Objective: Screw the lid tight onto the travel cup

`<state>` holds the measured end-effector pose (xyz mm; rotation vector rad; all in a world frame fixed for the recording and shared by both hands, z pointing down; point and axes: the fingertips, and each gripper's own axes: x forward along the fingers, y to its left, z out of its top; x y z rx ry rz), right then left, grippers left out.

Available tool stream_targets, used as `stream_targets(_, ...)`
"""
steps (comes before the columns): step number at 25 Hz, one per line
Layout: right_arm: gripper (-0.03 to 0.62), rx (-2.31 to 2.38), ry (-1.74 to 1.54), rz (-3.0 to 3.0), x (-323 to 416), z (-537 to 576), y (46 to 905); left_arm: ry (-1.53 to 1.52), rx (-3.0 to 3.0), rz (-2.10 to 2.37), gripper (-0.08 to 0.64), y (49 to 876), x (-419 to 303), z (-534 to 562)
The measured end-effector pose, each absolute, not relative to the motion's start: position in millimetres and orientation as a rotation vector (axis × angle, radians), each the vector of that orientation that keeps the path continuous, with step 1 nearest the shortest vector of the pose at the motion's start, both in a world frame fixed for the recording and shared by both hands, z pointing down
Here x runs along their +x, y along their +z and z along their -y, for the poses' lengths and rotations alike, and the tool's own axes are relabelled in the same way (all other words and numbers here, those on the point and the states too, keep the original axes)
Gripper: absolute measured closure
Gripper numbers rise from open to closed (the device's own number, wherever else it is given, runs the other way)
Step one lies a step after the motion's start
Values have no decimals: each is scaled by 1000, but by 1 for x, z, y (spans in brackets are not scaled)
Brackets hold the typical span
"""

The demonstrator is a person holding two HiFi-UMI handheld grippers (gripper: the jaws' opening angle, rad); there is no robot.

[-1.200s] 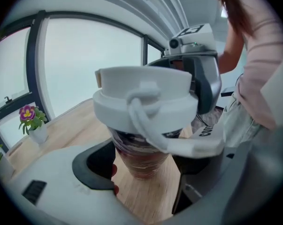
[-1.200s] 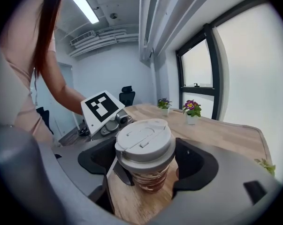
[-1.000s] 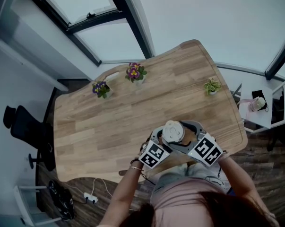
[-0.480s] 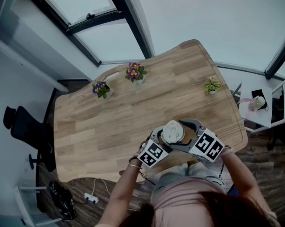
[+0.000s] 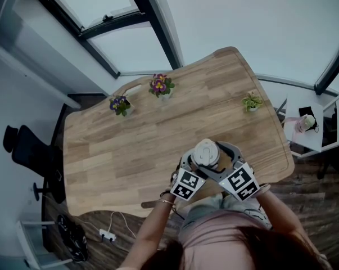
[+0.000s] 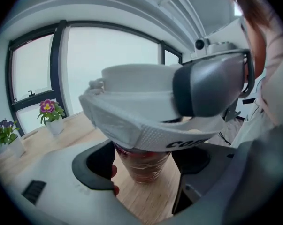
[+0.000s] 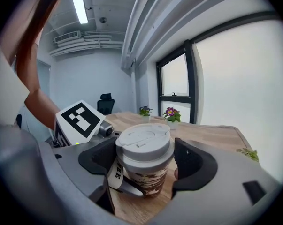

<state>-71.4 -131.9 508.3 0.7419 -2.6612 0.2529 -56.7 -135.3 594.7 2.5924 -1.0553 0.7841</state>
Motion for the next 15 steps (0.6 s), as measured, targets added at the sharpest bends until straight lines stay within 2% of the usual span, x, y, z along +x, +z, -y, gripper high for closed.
stream_targets(8,210,373,261,2644,-76,121,512,907,2715,726,198,595,-52,121)
stream_targets(15,212,605,226,2666,-74,129,508,857,2657,911,198,595,-54,131)
